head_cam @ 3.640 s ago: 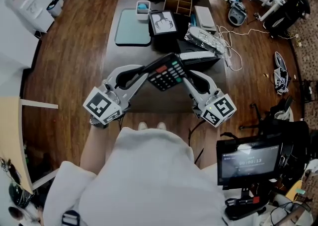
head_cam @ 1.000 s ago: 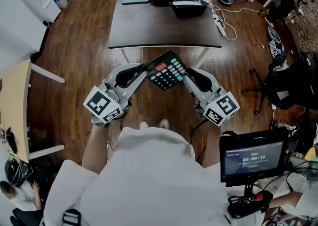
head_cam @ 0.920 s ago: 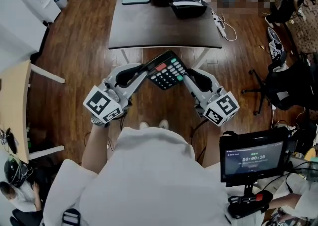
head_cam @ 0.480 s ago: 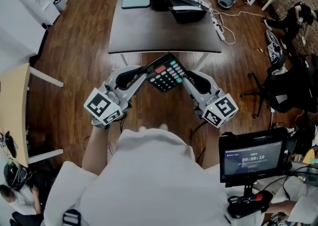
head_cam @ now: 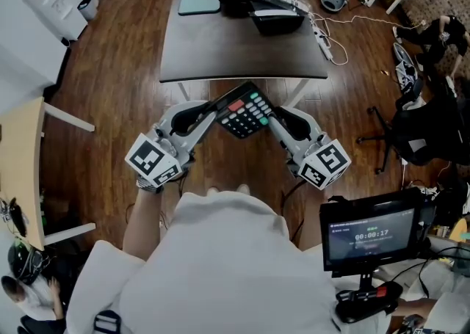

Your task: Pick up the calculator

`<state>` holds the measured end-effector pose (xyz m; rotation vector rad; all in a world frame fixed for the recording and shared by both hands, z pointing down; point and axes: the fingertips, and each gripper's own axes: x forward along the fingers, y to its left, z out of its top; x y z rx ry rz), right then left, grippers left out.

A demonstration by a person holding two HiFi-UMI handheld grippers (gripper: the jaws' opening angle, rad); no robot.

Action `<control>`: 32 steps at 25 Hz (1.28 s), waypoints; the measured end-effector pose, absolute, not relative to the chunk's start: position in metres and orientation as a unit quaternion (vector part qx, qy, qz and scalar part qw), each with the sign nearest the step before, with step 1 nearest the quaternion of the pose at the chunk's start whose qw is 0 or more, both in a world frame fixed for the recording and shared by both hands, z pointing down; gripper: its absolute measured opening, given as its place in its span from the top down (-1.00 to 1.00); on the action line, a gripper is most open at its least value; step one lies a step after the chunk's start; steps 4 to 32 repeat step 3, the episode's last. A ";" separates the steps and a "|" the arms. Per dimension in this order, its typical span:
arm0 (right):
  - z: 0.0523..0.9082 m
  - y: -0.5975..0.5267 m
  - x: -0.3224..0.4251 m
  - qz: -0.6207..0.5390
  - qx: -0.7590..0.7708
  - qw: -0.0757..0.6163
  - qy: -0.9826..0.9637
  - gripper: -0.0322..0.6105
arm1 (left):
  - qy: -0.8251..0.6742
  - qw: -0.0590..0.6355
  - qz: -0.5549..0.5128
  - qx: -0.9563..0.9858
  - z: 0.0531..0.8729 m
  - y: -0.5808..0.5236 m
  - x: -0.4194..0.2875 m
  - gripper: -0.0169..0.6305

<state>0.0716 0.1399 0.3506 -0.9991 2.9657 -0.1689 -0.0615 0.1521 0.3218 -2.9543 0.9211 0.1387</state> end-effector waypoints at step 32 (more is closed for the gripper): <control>0.350 0.140 0.073 -0.054 -0.320 0.004 0.946 0.59 | 0.296 0.022 0.044 -0.954 0.321 0.152 -0.060 0.76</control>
